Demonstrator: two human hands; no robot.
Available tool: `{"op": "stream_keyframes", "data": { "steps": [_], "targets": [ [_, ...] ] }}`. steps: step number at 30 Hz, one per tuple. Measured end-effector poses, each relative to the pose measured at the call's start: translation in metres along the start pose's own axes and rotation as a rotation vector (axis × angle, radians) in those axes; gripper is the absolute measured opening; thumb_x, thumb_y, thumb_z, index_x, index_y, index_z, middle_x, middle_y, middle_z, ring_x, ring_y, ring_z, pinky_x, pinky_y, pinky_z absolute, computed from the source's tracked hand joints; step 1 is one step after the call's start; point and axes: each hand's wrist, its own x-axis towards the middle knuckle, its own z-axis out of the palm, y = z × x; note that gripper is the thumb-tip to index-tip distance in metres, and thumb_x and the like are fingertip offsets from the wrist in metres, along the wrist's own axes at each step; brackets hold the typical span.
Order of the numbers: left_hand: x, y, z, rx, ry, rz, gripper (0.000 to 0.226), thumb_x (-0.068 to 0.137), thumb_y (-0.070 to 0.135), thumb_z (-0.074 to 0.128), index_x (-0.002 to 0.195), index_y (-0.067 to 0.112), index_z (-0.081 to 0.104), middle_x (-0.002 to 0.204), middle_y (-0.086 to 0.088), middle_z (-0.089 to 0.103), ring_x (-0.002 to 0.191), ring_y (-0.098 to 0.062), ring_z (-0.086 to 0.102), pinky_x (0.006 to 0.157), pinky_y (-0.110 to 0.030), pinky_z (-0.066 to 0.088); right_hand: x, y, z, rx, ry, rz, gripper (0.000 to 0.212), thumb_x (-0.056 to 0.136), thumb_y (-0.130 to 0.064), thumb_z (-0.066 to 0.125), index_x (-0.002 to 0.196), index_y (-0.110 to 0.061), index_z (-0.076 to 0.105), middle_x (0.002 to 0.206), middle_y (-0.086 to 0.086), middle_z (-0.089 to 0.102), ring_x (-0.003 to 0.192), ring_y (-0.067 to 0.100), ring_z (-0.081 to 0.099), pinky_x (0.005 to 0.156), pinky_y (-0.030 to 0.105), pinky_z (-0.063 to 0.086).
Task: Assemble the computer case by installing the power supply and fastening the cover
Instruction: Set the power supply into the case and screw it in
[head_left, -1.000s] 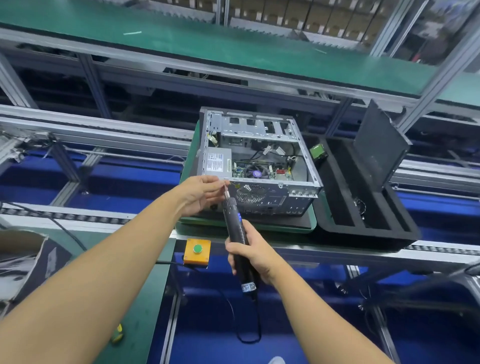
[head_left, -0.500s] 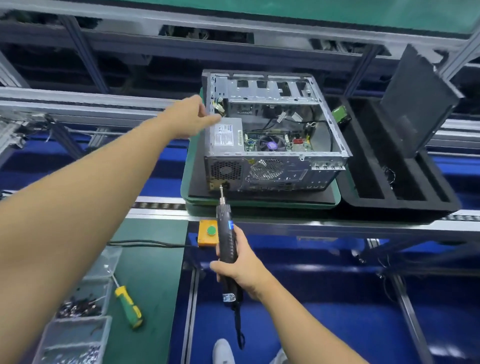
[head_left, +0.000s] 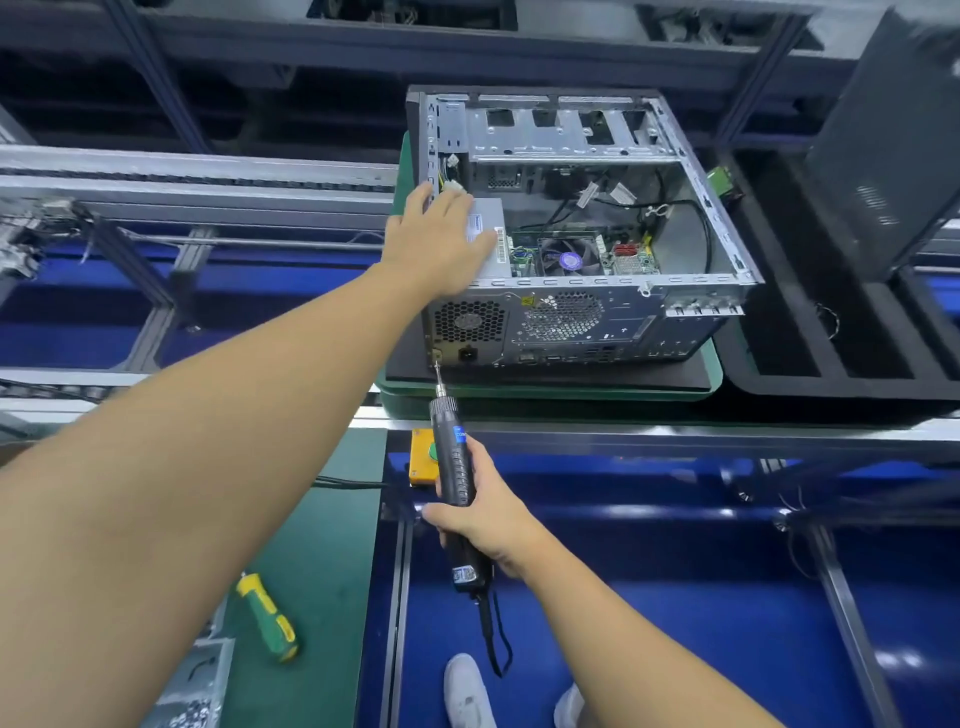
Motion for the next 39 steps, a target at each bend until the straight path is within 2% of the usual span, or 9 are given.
{"op": "stream_keyframes", "data": {
  "steps": [8,14,20,27,30,32,34,36,39],
  "targets": [
    [-0.002,0.001,0.000,-0.072,0.043,0.001,0.053,0.101,0.045,0.031,0.148,0.021,0.035,0.158,0.011,0.027,0.149,-0.024,0.009,0.109,-0.054,0.029,0.010,-0.001,-0.001,0.009,0.018,0.015,0.093,0.072,-0.029,0.083,0.145,-0.056,0.031,0.101,-0.005,0.066,0.086,0.025,0.065,0.093,0.054,0.058],
    [-0.003,0.002,0.000,-0.093,0.044,-0.011,0.053,0.101,0.044,0.032,0.148,0.021,0.035,0.158,0.013,0.027,0.149,-0.022,0.009,0.110,-0.054,0.029,0.010,-0.001,0.000,-0.021,0.028,0.008,0.092,0.073,-0.029,0.080,0.145,-0.057,0.030,0.099,-0.007,0.066,0.083,0.023,0.064,0.089,0.049,0.060],
    [-0.005,0.003,-0.002,-0.113,0.046,-0.012,0.051,0.101,0.043,0.033,0.147,0.021,0.036,0.157,0.013,0.028,0.149,-0.021,0.009,0.110,-0.054,0.028,0.009,-0.002,0.003,-0.050,0.043,0.001,0.095,0.078,-0.027,0.078,0.151,-0.055,0.024,0.110,-0.003,0.067,0.083,0.020,0.064,0.081,0.036,0.060],
    [-0.005,0.003,-0.001,-0.118,0.047,-0.015,0.052,0.101,0.044,0.033,0.148,0.022,0.036,0.157,0.014,0.029,0.149,-0.021,0.009,0.110,-0.055,0.029,0.008,-0.002,-0.003,-0.006,0.047,0.002,0.092,0.077,-0.022,0.078,0.148,-0.055,0.031,0.102,-0.007,0.065,0.079,0.017,0.064,0.078,0.034,0.058],
    [-0.004,0.002,0.000,-0.128,0.056,-0.017,0.052,0.100,0.044,0.034,0.147,0.022,0.037,0.155,0.015,0.031,0.149,-0.020,0.010,0.110,-0.054,0.029,0.009,-0.006,-0.002,-0.010,0.042,0.007,0.092,0.075,-0.025,0.079,0.148,-0.055,0.031,0.102,-0.002,0.067,0.078,0.019,0.065,0.078,0.036,0.060],
    [-0.004,0.002,0.001,-0.130,0.059,-0.018,0.051,0.099,0.044,0.034,0.146,0.023,0.038,0.155,0.015,0.032,0.149,-0.020,0.010,0.110,-0.054,0.030,0.009,-0.009,0.003,0.019,0.033,0.006,0.088,0.074,-0.025,0.079,0.142,-0.060,0.035,0.105,0.010,0.068,0.078,0.021,0.065,0.081,0.043,0.062],
    [-0.004,0.002,0.000,-0.132,0.061,-0.016,0.051,0.099,0.044,0.034,0.145,0.023,0.038,0.154,0.015,0.032,0.149,-0.020,0.010,0.110,-0.054,0.030,0.008,-0.012,0.009,0.061,0.023,-0.002,0.078,0.074,-0.025,0.080,0.122,-0.074,0.042,0.111,0.020,0.066,0.078,0.021,0.065,0.082,0.045,0.062],
    [-0.004,0.002,0.000,-0.137,0.062,-0.017,0.051,0.099,0.044,0.035,0.145,0.022,0.038,0.154,0.015,0.033,0.149,-0.020,0.010,0.109,-0.054,0.031,0.007,-0.014,0.013,0.098,0.015,-0.001,0.074,0.076,-0.023,0.080,0.107,-0.081,0.044,0.109,0.019,0.065,0.078,0.021,0.063,0.081,0.043,0.062],
    [-0.004,0.002,-0.001,-0.145,0.063,-0.015,0.052,0.099,0.043,0.036,0.146,0.021,0.038,0.154,0.014,0.033,0.149,-0.019,0.009,0.109,-0.052,0.033,0.006,-0.015,0.014,0.150,0.003,-0.001,0.073,0.083,-0.016,0.076,0.107,-0.078,0.045,0.101,0.012,0.063,0.073,0.021,0.062,0.073,0.039,0.061]
  ]
}}
